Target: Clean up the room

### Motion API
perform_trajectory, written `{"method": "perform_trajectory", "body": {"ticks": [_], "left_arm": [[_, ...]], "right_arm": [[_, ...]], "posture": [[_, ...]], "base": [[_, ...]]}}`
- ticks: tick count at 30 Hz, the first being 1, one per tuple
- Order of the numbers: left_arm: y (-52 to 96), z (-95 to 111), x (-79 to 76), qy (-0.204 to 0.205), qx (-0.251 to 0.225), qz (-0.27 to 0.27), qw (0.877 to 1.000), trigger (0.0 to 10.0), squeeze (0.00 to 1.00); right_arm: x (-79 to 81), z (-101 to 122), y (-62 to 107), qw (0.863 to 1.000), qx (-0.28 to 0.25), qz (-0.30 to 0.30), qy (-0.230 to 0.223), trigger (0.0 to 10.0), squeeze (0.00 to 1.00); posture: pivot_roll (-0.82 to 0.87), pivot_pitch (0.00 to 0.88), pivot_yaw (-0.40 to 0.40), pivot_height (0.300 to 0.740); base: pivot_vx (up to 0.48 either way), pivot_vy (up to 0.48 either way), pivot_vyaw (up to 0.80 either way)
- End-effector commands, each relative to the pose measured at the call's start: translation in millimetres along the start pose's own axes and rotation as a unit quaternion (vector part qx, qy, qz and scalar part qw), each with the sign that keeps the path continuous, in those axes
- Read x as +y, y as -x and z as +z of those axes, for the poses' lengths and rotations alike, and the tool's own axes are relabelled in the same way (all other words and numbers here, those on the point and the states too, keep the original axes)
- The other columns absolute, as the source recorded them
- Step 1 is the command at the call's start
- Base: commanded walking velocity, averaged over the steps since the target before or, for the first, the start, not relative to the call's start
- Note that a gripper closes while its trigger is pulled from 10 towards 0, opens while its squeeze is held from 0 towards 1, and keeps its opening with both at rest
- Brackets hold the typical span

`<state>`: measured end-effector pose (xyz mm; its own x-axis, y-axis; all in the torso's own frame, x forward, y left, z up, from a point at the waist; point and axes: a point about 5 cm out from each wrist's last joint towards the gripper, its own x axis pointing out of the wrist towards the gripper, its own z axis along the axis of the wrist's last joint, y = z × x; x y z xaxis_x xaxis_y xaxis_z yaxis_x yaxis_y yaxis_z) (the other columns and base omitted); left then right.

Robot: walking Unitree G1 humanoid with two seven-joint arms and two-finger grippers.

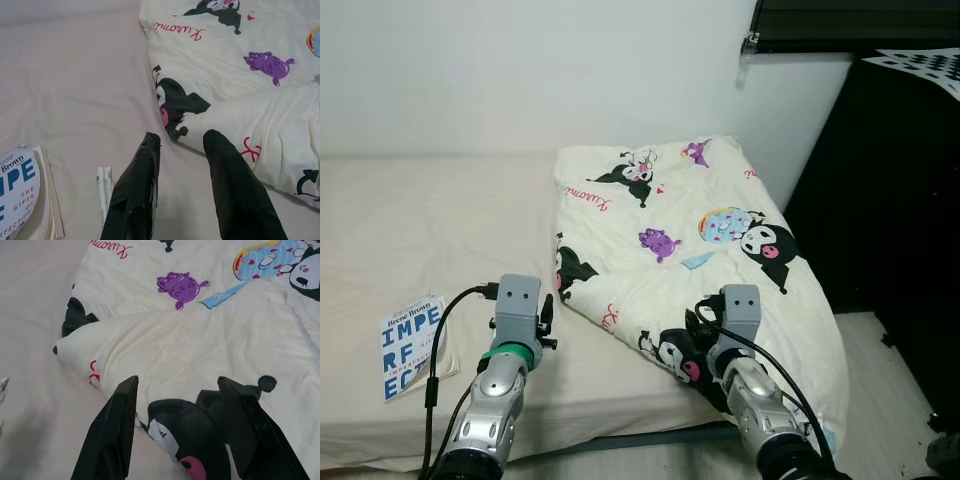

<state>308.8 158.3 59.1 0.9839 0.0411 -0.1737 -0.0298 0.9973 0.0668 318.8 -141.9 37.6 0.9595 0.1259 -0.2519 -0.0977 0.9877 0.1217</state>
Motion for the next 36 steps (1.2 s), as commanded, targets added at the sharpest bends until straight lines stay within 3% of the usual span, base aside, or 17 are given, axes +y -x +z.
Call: {"method": "perform_trajectory", "body": {"ticks": [1, 17, 36], "left_arm": [[2.2, -4.0, 2.9, -0.005, 0.009, 0.001, 1.0, 10.0, 0.0], [3.2, -4.7, 5.2, -0.005, 0.011, 0.005, 1.0, 10.0, 0.0], [8.7, -7.9, 9.3, 0.001, 0.013, 0.026, 1.0, 10.0, 0.0]], "right_arm": [[-0.6, -3.8, 0.6, 1.0, 0.01, -0.002, -0.008, 10.0, 0.0], [-1.1, -4.2, 0.9, 1.0, 0.01, -0.001, -0.009, 10.0, 0.0], [-7.4, 2.0, -0.5, 1.0, 0.002, 0.002, -0.011, 10.0, 0.0]], "posture": [[0.02, 0.0, 0.069, 0.651], [0.02, 0.0, 0.065, 0.582], [0.04, 0.0, 0.024, 0.582]], "base": [[0.0, 0.0, 0.0], [0.0, 0.0, 0.0], [0.0, 0.0, 0.0]]}}
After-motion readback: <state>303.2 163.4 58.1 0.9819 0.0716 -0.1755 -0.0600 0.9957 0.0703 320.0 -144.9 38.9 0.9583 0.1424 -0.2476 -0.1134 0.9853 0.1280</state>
